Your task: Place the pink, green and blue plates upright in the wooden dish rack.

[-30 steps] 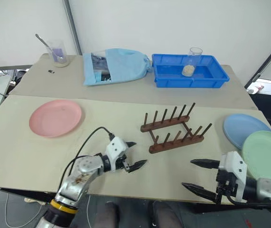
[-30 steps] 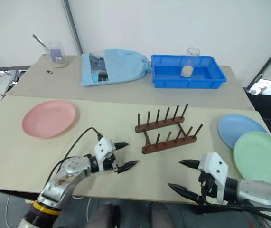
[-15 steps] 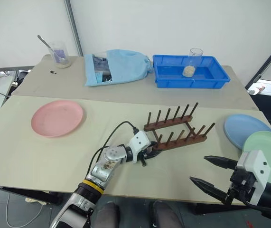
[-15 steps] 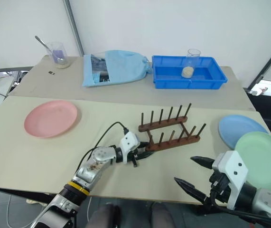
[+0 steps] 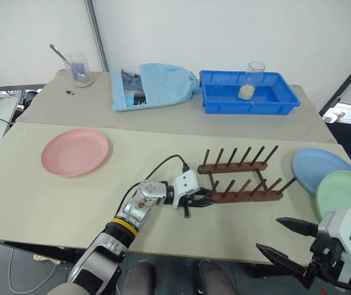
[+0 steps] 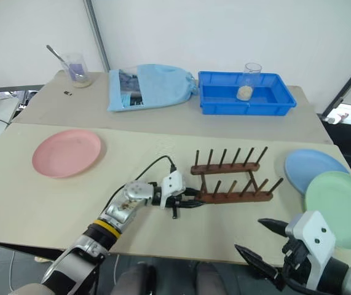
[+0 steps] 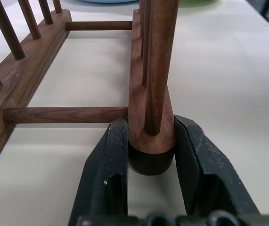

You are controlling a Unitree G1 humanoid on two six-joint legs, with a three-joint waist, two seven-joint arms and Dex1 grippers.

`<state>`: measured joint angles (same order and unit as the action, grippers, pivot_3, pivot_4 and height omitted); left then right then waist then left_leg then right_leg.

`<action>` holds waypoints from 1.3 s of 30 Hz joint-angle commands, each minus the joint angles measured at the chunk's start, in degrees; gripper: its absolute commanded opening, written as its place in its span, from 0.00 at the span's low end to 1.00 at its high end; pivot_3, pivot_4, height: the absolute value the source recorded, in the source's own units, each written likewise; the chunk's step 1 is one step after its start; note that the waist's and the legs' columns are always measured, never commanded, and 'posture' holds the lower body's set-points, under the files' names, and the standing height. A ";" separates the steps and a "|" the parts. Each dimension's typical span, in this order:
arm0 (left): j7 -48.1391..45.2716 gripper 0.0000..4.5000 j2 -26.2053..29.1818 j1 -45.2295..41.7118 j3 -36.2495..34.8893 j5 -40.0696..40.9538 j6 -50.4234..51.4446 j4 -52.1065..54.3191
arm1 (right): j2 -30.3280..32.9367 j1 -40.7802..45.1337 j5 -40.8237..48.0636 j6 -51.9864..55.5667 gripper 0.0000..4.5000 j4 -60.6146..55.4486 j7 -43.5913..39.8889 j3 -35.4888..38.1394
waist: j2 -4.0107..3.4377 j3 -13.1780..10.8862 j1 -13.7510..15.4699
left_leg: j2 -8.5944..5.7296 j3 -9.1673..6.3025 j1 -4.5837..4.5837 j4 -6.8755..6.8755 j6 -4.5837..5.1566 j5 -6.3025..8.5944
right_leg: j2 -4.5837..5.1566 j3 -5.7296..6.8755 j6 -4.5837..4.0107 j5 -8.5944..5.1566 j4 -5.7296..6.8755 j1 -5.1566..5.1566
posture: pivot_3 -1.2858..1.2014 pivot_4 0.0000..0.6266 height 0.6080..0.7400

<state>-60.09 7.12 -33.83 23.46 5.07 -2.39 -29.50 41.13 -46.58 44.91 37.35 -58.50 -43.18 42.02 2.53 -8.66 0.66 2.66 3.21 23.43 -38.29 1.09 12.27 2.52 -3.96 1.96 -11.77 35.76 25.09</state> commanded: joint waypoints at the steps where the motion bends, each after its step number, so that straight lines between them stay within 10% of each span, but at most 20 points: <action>1: -1.63 0.19 -1.82 -3.06 0.06 -0.73 -3.13 -3.16 | -0.71 -1.81 -1.47 -3.81 1.00 -1.50 0.17 -0.47 | 0.00 0.00 -0.12 | 0.00 0.00 0.00 0.00 0.00 0.00 | 0.00 0.01 0.00 0.00 0.00 0.00 | 0.52 0.24 0.84; 6: -1.21 0.19 -2.12 -5.14 -1.49 -1.39 -5.72 -7.13 | -1.14 -1.62 -3.70 -4.26 1.00 -1.22 1.32 -2.34 | 0.01 0.00 -0.58 | 0.03 -0.01 -0.01 0.01 0.00 0.00 | -0.02 0.02 0.00 0.00 0.01 0.02 | 0.52 0.24 0.84; 13: -3.72 0.93 3.34 -2.11 -3.47 0.51 -3.53 2.44 | 1.37 3.31 -6.74 -3.15 1.00 3.16 1.19 -5.59 | 0.00 0.00 -1.20 | 0.04 -0.01 0.00 0.01 0.00 0.00 | -0.01 0.02 0.00 0.00 0.02 0.03 | 0.52 0.24 0.84; 21: -12.92 0.93 17.63 9.79 -3.61 11.81 17.83 33.04 | 8.88 9.49 -16.04 -3.45 1.00 11.55 -0.41 -9.24 | -0.07 0.02 -1.58 | 0.13 0.04 -0.05 0.04 0.02 0.02 | -0.01 0.01 -0.04 -0.01 0.05 0.06 | 0.52 0.24 0.84; 24: -10.85 0.76 18.40 12.35 -1.77 11.87 21.62 38.16 | 11.60 12.57 -19.69 -5.21 1.00 15.46 -1.89 -11.98 | -0.09 0.02 -1.03 | 0.11 0.03 -0.11 0.03 0.02 0.01 | 0.04 0.01 -0.05 -0.03 0.06 0.03 | 0.52 0.24 0.84; 31: 4.35 0.00 9.35 12.19 3.81 1.01 19.99 33.83 | 16.13 25.87 -30.85 -10.03 0.51 29.83 -1.40 -25.91 | -0.03 -0.01 -0.68 | -0.04 0.01 -0.03 -0.19 0.03 0.01 | 0.06 -0.04 -0.01 -0.03 -0.01 -0.06 | 0.52 0.24 0.84; 39: 18.68 0.00 1.16 10.82 6.48 -9.01 14.83 23.88 | 13.24 39.51 -39.41 -13.64 0.00 43.13 2.37 -35.58 | -0.07 0.01 -0.87 | -0.07 -0.13 -0.02 -0.12 0.11 0.03 | -0.07 -0.06 0.01 -0.02 0.12 -0.03 | 0.52 0.24 0.84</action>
<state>-44.15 9.12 -22.04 29.86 -2.26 13.60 -4.57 54.62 -8.11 7.31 25.80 -16.55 -41.75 6.68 2.46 -8.66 -0.21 2.58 3.07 23.40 -38.43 1.20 12.31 2.46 -4.02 1.99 -11.78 35.88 25.03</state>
